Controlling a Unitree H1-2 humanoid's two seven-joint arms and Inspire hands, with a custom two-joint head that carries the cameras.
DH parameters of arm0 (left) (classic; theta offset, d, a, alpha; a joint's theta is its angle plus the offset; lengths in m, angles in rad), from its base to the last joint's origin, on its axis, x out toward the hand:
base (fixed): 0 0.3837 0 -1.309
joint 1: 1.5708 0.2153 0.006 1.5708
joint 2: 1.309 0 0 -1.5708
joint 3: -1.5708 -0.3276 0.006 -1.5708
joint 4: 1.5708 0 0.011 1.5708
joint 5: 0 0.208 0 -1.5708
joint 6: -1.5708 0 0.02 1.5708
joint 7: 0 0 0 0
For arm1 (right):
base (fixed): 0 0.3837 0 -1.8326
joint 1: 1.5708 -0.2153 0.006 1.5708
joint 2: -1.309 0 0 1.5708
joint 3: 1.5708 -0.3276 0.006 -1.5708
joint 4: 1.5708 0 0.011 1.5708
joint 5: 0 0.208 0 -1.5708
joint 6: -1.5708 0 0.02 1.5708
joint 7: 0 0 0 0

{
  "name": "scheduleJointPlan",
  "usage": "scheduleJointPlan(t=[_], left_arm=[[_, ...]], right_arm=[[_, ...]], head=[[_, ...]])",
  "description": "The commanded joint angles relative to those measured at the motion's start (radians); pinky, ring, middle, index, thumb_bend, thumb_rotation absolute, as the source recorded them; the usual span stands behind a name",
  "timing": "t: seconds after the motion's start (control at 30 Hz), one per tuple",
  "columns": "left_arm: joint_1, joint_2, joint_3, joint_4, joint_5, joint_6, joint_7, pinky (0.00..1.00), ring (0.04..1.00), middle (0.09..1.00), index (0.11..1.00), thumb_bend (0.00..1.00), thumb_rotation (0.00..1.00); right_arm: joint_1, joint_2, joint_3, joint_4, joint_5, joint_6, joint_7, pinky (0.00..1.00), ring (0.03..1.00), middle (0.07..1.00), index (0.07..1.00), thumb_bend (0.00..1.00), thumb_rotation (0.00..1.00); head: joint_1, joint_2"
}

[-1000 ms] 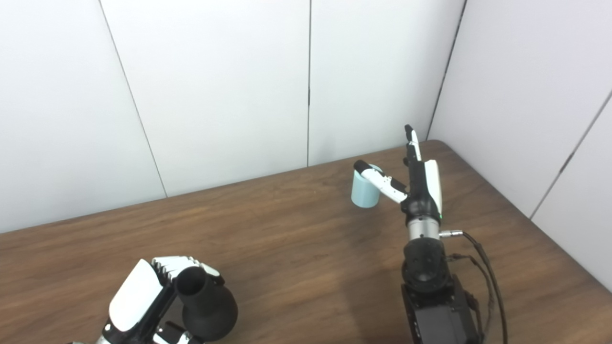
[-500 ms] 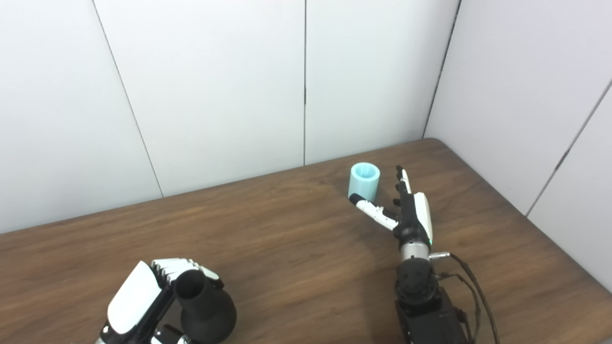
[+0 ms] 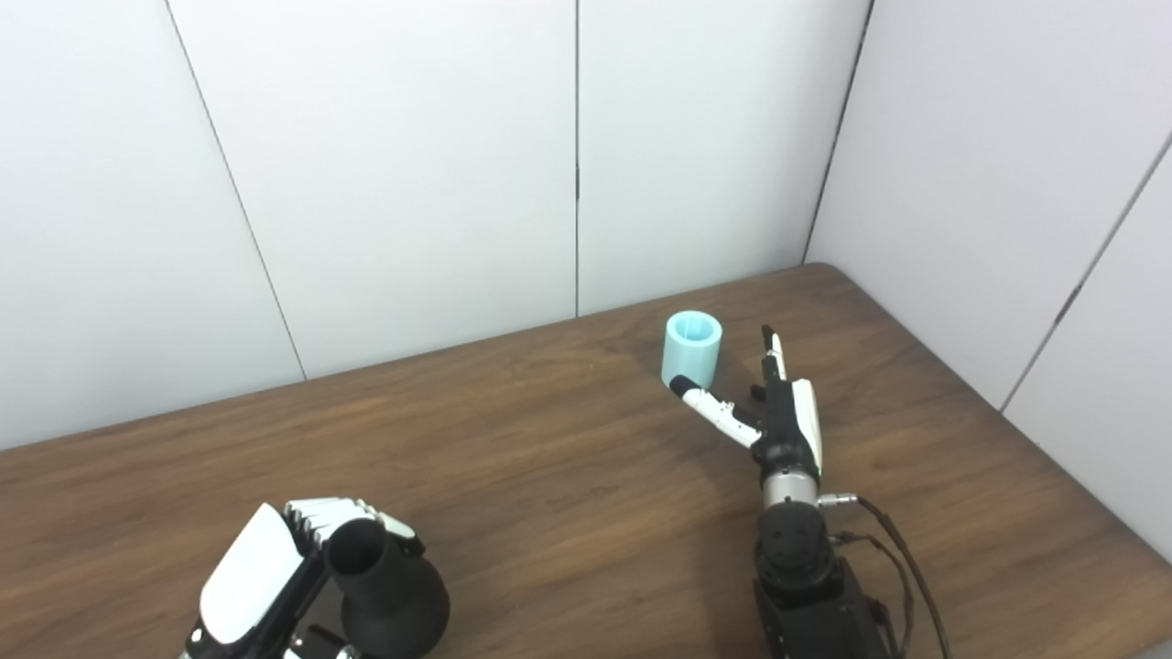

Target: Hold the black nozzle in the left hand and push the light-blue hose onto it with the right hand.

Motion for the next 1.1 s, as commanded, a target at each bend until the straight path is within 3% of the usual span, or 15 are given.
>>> scheduleJointPlan(t=[0.0, 0.1, 0.27, 0.4, 0.47, 0.6, 0.73, 0.8, 0.83, 0.87, 0.97, 1.0, 1.07], left_arm=[[0.157, 0.016, -0.071, 0.067, -0.034, -0.018, 0.016, 0.35, 0.481, 0.477, 0.502, 0.52, 0.0], [0.163, 0.021, -0.065, 0.053, -0.03, -0.018, -0.011, 0.36, 0.485, 0.477, 0.501, 0.52, 0.0], [0.183, 0.028, -0.044, 0.029, -0.033, -0.018, -0.049, 0.36, 0.493, 0.481, 0.496, 0.52, 0.0], [0.199, 0.03, -0.028, 0.02, -0.036, -0.018, -0.058, 0.36, 0.492, 0.481, 0.496, 0.52, 0.0], [0.206, 0.031, -0.018, 0.011, -0.033, -0.018, -0.069, 0.36, 0.491, 0.48, 0.498, 0.52, 0.0], [0.22, 0.036, 0.002, -0.007, -0.04, -0.018, -0.095, 0.36, 0.492, 0.478, 0.501, 0.52, 0.0], [0.231, 0.035, 0.016, -0.013, -0.045, -0.018, -0.111, 0.35, 0.486, 0.473, 0.508, 0.52, 0.0], [0.235, 0.034, 0.021, -0.016, -0.047, -0.018, -0.12, 0.35, 0.484, 0.474, 0.509, 0.52, 0.0], [0.236, 0.034, 0.023, -0.015, -0.045, -0.018, -0.122, 0.35, 0.484, 0.473, 0.509, 0.52, 0.0], [0.237, 0.033, 0.024, -0.015, -0.044, -0.018, -0.124, 0.35, 0.484, 0.474, 0.509, 0.52, 0.0], [0.239, 0.03, 0.03, -0.013, -0.038, -0.018, -0.126, 0.36, 0.487, 0.475, 0.507, 0.52, 0.0], [0.24, 0.029, 0.033, -0.014, -0.039, -0.018, -0.129, 0.36, 0.487, 0.476, 0.505, 0.52, 0.0], [0.24, 0.027, 0.037, -0.013, -0.038, -0.018, -0.132, 0.36, 0.487, 0.477, 0.504, 0.52, 0.0]], right_arm=[[-0.052, -0.034, 0.007, 0.005, -0.009, -0.04, -0.009, 0.87, 0.937, 0.974, 0.984, 0.95, 0.51], [-0.073, -0.047, 0.016, 0.04, -0.011, -0.05, -0.01, 0.84, 0.917, 0.958, 0.964, 0.91, 0.46], [-0.114, -0.061, 0.024, 0.105, -0.011, -0.053, -0.021, 0.78, 0.883, 0.935, 0.943, 0.92, 0.46], [-0.139, -0.06, 0.011, 0.151, 0.021, -0.067, -0.022, 0.62, 0.785, 0.856, 0.949, 0.97, 0.47], [-0.147, -0.054, -0.002, 0.158, 0.051, -0.067, -0.016, 0.64, 0.801, 0.867, 0.951, 0.97, 0.46], [-0.162, -0.046, -0.006, 0.158, 0.08, -0.04, -0.015, 0.81, 0.928, 0.968, 0.954, 1.0, 0.47], [-0.178, -0.046, 0.005, 0.161, 0.089, -0.025, -0.012, 0.75, 0.89, 0.928, 0.956, 1.0, 0.47], [-0.186, -0.051, 0.017, 0.173, 0.083, -0.037, -0.011, 0.8, 0.915, 0.952, 0.953, 1.0, 0.47], [-0.189, -0.052, 0.024, 0.172, 0.073, -0.031, -0.015, 0.78, 0.891, 0.927, 0.946, 1.0, 0.47], [-0.192, -0.054, 0.033, 0.172, 0.063, -0.025, -0.013, 0.69, 0.821, 0.861, 0.933, 1.0, 0.47], [-0.194, -0.055, 0.055, 0.17, 0.048, -0.031, -0.006, 0.74, 0.871, 0.915, 0.927, 0.99, 0.44], [-0.194, -0.056, 0.062, 0.17, 0.044, -0.036, -0.006, 0.67, 0.815, 0.871, 0.922, 0.99, 0.43], [-0.193, -0.06, 0.078, 0.168, 0.037, -0.036, -0.001, 0.69, 0.828, 0.885, 0.924, 1.0, 0.45]], head=[[0.0, 0.002], [0.002, 0.004], [0.004, 0.01], [0.008, 0.016], [0.01, 0.018], [0.014, 0.024], [0.016, 0.027], [0.016, 0.027], [0.017, 0.026], [0.017, 0.026], [0.019, 0.024], [0.019, 0.023], [0.019, 0.021]])
